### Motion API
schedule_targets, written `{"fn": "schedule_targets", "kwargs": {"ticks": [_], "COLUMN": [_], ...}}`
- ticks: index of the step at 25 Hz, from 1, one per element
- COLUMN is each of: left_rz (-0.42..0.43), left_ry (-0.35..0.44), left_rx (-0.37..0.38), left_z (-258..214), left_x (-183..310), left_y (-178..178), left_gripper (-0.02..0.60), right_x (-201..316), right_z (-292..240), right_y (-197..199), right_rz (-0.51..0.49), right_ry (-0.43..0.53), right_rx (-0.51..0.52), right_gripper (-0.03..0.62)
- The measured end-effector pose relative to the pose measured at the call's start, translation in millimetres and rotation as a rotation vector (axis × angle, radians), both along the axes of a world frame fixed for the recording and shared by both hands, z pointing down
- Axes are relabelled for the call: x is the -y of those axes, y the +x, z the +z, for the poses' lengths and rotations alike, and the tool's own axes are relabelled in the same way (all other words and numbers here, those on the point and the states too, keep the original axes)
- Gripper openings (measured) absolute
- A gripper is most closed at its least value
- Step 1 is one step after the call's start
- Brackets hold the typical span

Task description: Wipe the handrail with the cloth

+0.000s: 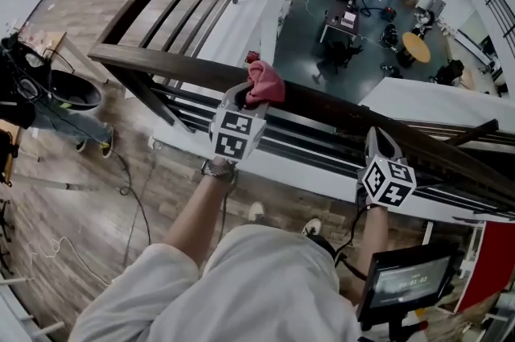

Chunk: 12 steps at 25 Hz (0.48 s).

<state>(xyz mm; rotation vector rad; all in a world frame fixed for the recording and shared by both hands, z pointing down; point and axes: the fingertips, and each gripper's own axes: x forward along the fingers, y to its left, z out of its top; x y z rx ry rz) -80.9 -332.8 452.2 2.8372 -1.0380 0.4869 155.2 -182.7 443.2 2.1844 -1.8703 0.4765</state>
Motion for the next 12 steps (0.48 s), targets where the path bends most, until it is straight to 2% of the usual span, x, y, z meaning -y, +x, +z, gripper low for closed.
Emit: {"fn": "schedule_targets", "kwargs": {"ticks": [12], "left_rz": [-0.007], "left_ry": [-0.012], "left_rx": [-0.005], "left_z": [4.4], "left_x": [-22.8], "left_y": [33.2], "left_gripper": [0.097], "right_x": [-3.7], "right_z": [-3.7], "right_y": [29.5], "right_rz": [-0.021], "right_ry": [0.014], "right_rx": [-0.007], "right_gripper": [0.002]}}
